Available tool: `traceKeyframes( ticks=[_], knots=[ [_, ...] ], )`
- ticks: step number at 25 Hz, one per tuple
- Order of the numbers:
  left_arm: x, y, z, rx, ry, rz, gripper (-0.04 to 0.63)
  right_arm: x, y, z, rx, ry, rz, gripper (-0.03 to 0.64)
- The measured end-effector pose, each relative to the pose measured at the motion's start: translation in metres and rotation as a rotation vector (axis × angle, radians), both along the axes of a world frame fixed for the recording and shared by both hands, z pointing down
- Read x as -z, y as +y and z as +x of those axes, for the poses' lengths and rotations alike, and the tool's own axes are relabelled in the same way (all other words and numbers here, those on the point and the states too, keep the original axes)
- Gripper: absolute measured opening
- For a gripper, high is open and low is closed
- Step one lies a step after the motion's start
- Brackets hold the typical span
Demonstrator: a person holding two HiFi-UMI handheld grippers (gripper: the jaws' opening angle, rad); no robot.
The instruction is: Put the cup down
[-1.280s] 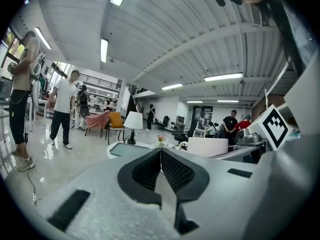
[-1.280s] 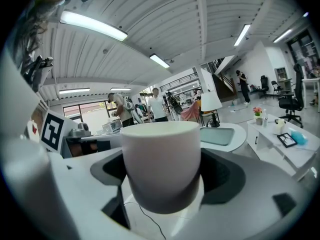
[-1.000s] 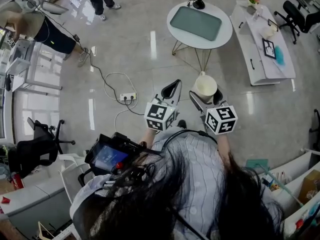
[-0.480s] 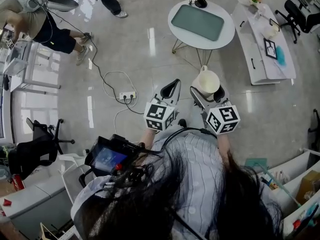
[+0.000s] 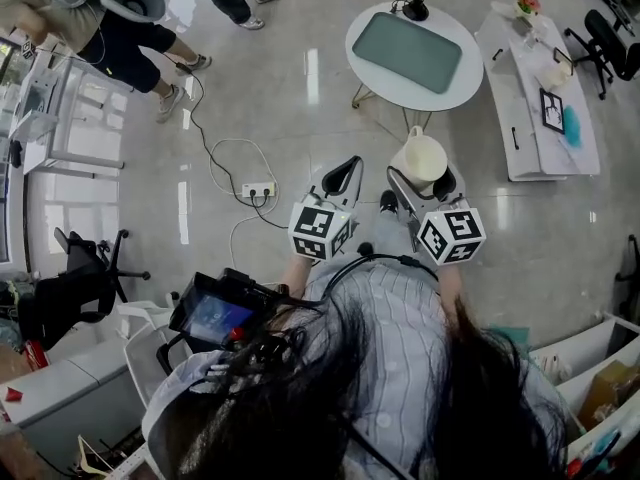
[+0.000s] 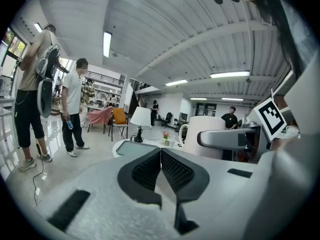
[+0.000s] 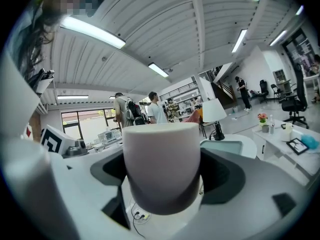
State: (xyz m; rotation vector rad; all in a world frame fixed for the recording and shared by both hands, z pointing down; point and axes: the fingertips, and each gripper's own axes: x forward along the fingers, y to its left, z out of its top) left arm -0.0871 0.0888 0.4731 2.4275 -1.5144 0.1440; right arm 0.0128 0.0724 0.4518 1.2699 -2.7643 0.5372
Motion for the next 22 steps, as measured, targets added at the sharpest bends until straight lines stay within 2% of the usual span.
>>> traceKeyframes(
  ticks=[9, 19, 22],
  knots=[
    [-0.002, -0.072, -0.004, 0.058, 0.005, -0.021, 0.015, -0.001, -0.075, 0.001, 0.044, 0.005, -0.016, 0.420],
    [-0.008, -0.173, 0.025, 0.059, -0.025, -0.040, 0.015, -0.015, -0.178, 0.028, 0.059, 0.001, -0.045, 0.420],
    [-0.010, -0.188, 0.032, 0.056, -0.037, -0.040, 0.015, -0.020, -0.191, 0.036, 0.057, -0.006, -0.048, 0.420]
  ],
)
